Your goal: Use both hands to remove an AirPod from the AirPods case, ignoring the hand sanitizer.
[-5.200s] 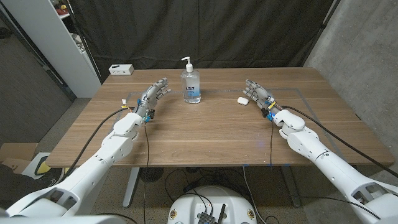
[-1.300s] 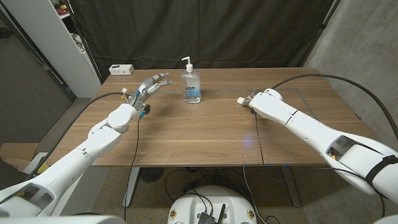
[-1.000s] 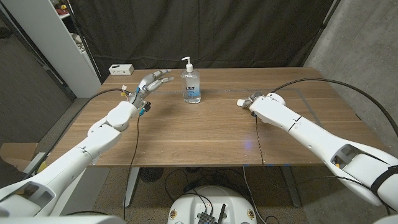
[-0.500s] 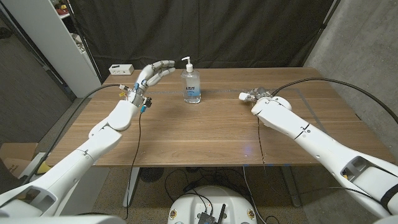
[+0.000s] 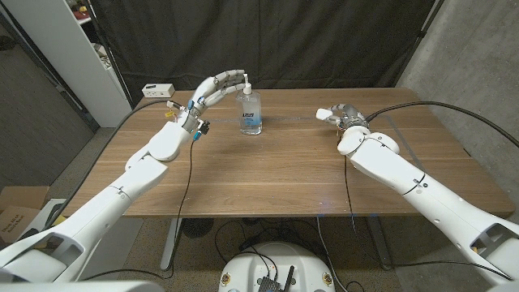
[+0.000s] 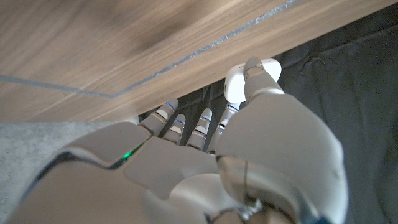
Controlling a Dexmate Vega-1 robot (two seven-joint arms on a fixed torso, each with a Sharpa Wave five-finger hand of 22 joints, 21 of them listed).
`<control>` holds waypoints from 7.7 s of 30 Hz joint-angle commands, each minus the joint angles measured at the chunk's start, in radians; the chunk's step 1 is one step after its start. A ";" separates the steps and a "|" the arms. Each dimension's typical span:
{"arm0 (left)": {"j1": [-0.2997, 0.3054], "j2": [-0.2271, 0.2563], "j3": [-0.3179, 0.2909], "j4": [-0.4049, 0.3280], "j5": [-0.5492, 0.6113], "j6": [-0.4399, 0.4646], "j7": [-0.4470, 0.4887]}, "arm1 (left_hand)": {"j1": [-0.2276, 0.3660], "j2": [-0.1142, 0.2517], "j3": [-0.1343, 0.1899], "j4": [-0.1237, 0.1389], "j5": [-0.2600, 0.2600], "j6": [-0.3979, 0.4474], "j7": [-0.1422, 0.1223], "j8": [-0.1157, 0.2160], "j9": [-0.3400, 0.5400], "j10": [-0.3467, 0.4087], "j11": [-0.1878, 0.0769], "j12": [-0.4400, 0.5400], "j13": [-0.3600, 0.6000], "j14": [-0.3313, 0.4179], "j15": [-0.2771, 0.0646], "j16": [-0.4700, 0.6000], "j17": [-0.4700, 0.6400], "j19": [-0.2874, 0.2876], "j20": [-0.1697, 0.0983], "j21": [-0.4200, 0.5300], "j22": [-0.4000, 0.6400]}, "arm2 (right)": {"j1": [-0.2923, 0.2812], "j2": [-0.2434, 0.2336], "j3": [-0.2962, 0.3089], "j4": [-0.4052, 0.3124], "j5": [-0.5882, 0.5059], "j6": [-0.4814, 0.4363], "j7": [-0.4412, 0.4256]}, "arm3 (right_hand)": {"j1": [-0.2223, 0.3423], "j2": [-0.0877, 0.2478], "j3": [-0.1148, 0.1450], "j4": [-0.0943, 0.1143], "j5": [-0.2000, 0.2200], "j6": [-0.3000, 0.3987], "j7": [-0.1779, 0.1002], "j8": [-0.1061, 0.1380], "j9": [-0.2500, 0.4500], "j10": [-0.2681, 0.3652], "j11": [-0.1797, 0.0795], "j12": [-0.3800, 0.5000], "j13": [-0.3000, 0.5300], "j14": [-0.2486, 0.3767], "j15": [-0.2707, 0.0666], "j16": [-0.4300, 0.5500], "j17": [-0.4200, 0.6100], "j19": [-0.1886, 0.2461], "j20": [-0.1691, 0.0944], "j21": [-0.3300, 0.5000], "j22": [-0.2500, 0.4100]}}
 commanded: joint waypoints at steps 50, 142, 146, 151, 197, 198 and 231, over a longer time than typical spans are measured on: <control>-0.232 -0.370 0.254 0.166 -0.086 0.169 -0.089 | 0.109 0.081 0.014 -0.041 0.002 0.413 0.106 0.176 0.084 0.034 -0.003 -0.029 0.037 -0.012 -0.004 0.015 0.000 -0.046 0.002 -0.074 0.007 | -0.171 -0.078 0.082 -0.082 -0.525 0.496 0.025 | 0.011 0.003 -0.020 0.002 0.008 0.091 -0.008 -0.017 0.017 0.026 -0.006 -0.014 0.005 0.050 -0.125 0.000 0.004 0.041 -0.019 -0.003 0.000; -0.274 -0.452 0.234 0.427 -0.121 -0.017 -0.113 | 0.395 0.129 -0.002 -0.035 -0.004 0.542 0.022 0.240 0.260 0.146 -0.118 -0.004 0.044 0.045 -0.123 0.043 0.029 -0.061 -0.016 -0.053 0.030 | -0.322 -0.110 0.285 -0.125 -0.328 0.637 0.193 | 0.018 -0.026 -0.076 0.004 0.012 -0.067 -0.015 -0.139 0.006 -0.103 0.018 -0.077 0.017 0.010 -0.107 -0.030 0.011 0.051 0.016 -0.006 0.003; -0.288 -0.451 0.237 0.453 -0.127 -0.035 -0.144 | 0.391 0.129 -0.004 -0.027 -0.002 0.538 0.024 0.242 0.268 0.133 -0.121 -0.010 0.045 0.033 -0.120 0.035 0.027 -0.065 -0.013 -0.052 0.032 | -0.323 -0.114 0.327 -0.120 -0.217 0.662 0.259 | 0.015 -0.040 -0.089 0.007 0.017 -0.138 -0.013 -0.157 0.003 -0.166 0.020 -0.083 0.018 -0.030 -0.092 -0.036 0.014 0.044 0.031 -0.007 0.004; -0.297 -0.441 0.239 0.456 -0.134 -0.039 -0.176 | 0.386 0.127 -0.009 -0.019 0.003 0.532 0.016 0.244 0.282 0.113 -0.125 -0.021 0.044 0.013 -0.117 0.023 0.026 -0.073 -0.011 -0.050 0.034 | -0.322 -0.116 0.386 -0.094 -0.056 0.706 0.341 | -0.003 -0.049 -0.106 0.018 0.018 -0.236 0.000 -0.166 -0.001 -0.233 0.036 -0.085 0.019 -0.079 -0.064 -0.039 0.017 0.020 0.049 -0.010 0.005; -0.303 -0.464 0.237 0.481 -0.155 -0.058 -0.208 | 0.372 0.089 -0.065 0.003 0.059 0.553 -0.067 0.224 0.267 0.073 -0.135 -0.047 0.039 -0.060 -0.102 0.000 0.024 -0.103 -0.013 -0.045 0.039 | -0.225 -0.128 0.380 0.214 0.591 0.974 0.617 | -0.071 -0.040 -0.146 0.036 0.017 -0.110 0.185 -0.094 -0.023 -0.108 0.190 -0.020 0.012 -0.031 0.041 -0.011 0.014 0.057 0.083 0.001 0.005; -0.302 -0.466 0.237 0.482 -0.154 -0.059 -0.206 | 0.372 0.089 -0.066 0.004 0.060 0.553 -0.067 0.223 0.266 0.073 -0.133 -0.047 0.039 -0.059 -0.102 0.001 0.024 -0.101 -0.013 -0.044 0.039 | -0.219 -0.125 0.375 0.222 0.591 0.979 0.620 | -0.070 -0.039 -0.145 0.035 0.017 -0.108 0.186 -0.094 -0.023 -0.108 0.191 -0.020 0.012 -0.028 0.040 -0.010 0.014 0.057 0.082 0.001 0.005; -0.302 -0.493 0.250 0.516 -0.120 -0.061 -0.147 | 0.368 0.109 -0.082 0.021 0.074 0.545 -0.071 0.208 0.261 0.086 -0.119 -0.041 0.042 -0.044 -0.104 0.009 0.026 -0.101 -0.014 -0.036 0.043 | -0.198 -0.062 0.315 0.260 0.529 1.076 0.526 | 0.037 -0.008 -0.114 0.000 0.016 0.091 0.147 -0.010 0.031 0.061 0.154 0.027 0.020 0.126 -0.028 0.019 0.009 0.141 0.044 0.009 0.005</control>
